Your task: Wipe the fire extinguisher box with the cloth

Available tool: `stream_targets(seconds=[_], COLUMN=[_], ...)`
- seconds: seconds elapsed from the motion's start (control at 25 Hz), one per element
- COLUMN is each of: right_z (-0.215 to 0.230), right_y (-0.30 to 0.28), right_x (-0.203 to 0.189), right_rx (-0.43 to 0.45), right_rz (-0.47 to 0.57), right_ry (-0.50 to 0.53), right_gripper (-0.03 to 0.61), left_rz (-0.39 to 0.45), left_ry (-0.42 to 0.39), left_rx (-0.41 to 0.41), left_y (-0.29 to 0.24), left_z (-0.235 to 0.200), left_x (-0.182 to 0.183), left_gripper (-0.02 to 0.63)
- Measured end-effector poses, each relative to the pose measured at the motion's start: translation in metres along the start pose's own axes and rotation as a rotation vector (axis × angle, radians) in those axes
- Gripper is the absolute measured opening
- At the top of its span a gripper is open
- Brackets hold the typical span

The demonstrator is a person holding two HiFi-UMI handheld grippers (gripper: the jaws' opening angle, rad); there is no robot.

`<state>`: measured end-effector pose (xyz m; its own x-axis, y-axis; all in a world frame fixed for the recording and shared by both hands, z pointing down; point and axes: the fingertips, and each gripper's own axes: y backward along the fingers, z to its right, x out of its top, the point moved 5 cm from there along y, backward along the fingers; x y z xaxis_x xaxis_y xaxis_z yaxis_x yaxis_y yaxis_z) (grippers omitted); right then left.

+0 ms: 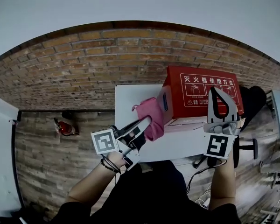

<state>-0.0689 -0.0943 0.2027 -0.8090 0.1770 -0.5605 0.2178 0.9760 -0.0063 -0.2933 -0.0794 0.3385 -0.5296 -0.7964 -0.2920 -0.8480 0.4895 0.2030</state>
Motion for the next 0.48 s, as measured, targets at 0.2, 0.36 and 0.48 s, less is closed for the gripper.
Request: stream_targets(seconds=[0.2,0.36,0.48], right_z=[-0.005,-0.002,0.005], right_y=[0.033,0.058,0.078], right_x=[-0.003,-0.013,-0.023], right_rx=[-0.022,-0.012,-0.050], right_rz=[0.021,0.087,0.185], right_ry=[-0.106,-0.216,-0.345], right_gripper=[0.018,0.018,0.018], left_rz=[-0.013,-0.023,-0.032], left_ry=[-0.022,-0.054,-0.071], left_rx=[0.000,0.012,0.013], left_y=[0.006,0.005,-0.004], left_z=[0.017,0.035,0.049], left_x=[-0.015,-0.038,-0.061], left_gripper=[0.060,0.060,0.060])
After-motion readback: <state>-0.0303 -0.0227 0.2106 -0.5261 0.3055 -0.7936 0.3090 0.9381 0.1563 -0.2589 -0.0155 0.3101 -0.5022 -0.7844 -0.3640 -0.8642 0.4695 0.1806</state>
